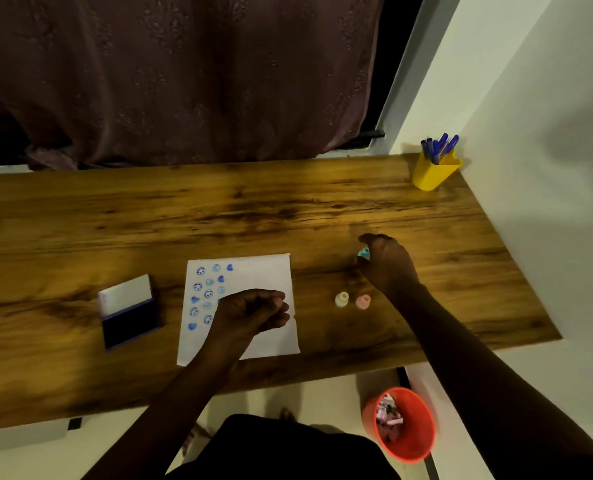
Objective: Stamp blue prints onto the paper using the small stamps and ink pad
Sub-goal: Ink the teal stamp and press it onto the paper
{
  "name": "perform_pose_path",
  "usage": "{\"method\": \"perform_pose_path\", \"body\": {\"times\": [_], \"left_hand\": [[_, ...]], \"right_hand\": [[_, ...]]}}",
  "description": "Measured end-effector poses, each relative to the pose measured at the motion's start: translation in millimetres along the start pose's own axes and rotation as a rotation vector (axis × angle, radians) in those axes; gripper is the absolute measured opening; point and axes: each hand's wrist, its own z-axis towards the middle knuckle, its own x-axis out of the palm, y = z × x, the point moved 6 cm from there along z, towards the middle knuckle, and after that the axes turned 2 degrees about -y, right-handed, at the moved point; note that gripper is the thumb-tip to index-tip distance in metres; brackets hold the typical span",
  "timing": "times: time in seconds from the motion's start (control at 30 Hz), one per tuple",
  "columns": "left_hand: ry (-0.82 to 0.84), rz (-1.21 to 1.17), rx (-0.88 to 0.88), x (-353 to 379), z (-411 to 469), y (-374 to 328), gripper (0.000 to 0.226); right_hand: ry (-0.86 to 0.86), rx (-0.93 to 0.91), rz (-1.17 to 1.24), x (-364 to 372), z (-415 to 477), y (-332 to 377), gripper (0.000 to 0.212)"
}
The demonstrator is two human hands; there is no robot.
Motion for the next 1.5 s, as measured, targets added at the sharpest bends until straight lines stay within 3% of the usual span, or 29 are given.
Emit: {"method": "perform_pose_path", "body": {"times": [0.3, 0.43, 0.53, 0.63, 0.83, 1.23, 1.37, 1.5], "left_hand": [[-0.013, 0.02, 0.023, -11.6, -0.2, -7.0, 0.021], [-0.027, 0.032, 0.048, -16.8, 1.3, -12.4, 0.014], [-0.03, 0.034, 0.06, -21.4, 3.3, -20.2, 0.019], [-0.017, -0.006, 0.073, -27.4, 1.9, -32.8, 0.029], [-0.059, -0.035, 0.073, -52.0, -1.3, -45.8, 0.047], [-0.08, 0.067, 0.169, -100.5, -13.9, -53.9, 0.037], [-0.089, 0.083, 0.121, -113.6, -17.8, -53.3, 0.029], [-0.108, 0.014, 0.086, -134.2, -22.8, -54.8, 0.029]], "right_hand": [[-0.055, -0.001, 0.03, 0.3, 5.4, 5.6, 0.028], [-0.065, 0.014, 0.453, -21.4, -6.6, 36.0, 0.022], [0.027, 0.073, 0.828, -26.5, -26.8, 72.7, 0.029], [0.123, 0.085, 1.0, -27.4, -46.1, 110.4, 0.03], [0.248, -0.001, 1.055, -24.0, -69.6, 166.6, 0.026], [0.346, -0.085, 1.094, -3.3, -78.8, 224.8, 0.026], [0.317, -0.191, 1.03, -4.3, -78.6, 234.1, 0.03], [0.389, -0.128, 1.149, -1.5, -74.7, 238.4, 0.028]]}}
